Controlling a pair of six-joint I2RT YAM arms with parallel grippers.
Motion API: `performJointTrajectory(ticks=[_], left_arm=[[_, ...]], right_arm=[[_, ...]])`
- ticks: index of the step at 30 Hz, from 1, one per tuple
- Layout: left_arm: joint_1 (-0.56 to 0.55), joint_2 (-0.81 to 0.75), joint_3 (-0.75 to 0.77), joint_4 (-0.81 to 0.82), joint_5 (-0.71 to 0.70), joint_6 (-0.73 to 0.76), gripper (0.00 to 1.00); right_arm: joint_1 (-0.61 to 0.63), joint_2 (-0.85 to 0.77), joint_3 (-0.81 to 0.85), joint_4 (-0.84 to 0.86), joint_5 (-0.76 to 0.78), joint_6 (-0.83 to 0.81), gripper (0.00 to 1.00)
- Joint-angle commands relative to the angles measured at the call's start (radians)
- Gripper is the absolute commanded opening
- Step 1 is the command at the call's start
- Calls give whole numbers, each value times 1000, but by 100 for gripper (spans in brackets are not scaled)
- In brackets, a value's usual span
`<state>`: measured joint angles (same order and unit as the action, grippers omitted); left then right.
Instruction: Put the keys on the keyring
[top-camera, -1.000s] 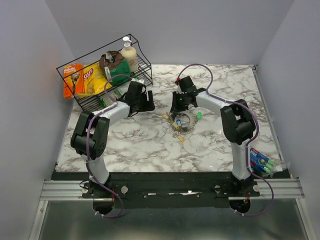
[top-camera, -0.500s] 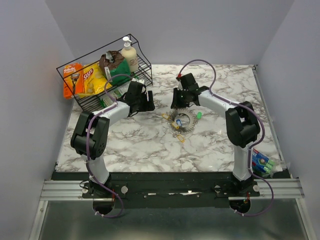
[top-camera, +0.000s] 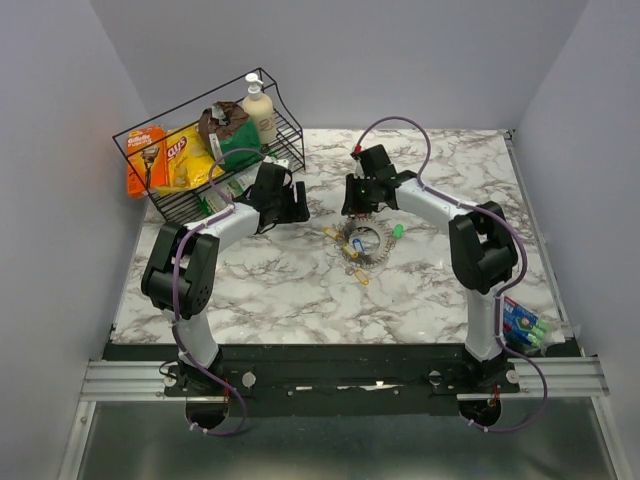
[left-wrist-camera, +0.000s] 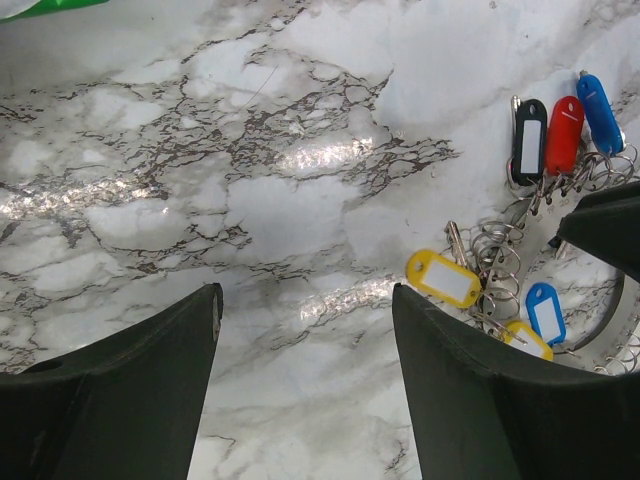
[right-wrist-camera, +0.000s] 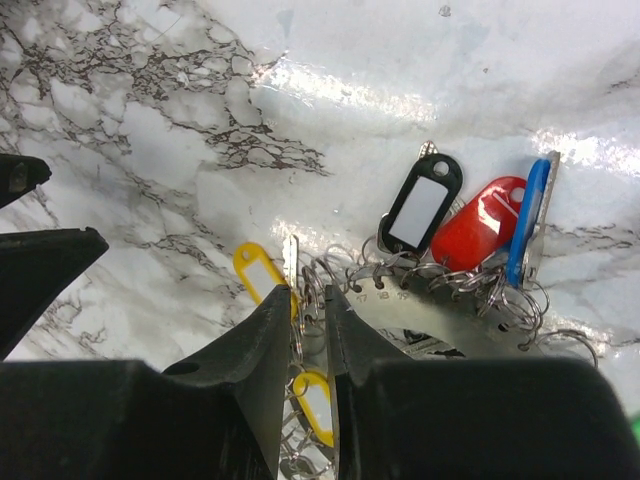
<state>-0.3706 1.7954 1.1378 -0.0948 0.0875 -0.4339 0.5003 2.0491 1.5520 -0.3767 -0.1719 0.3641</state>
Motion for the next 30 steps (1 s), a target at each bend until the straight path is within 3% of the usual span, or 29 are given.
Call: performJointTrajectory(ticks=[1, 30], left_arm=[[-2, 10, -9, 13, 17, 12, 77], [-1, 33, -10, 32, 54, 21, 75]], right_arm=[[-2, 48, 54, -2, 2, -33, 29], [-2, 117, 26, 15, -38, -36, 27]])
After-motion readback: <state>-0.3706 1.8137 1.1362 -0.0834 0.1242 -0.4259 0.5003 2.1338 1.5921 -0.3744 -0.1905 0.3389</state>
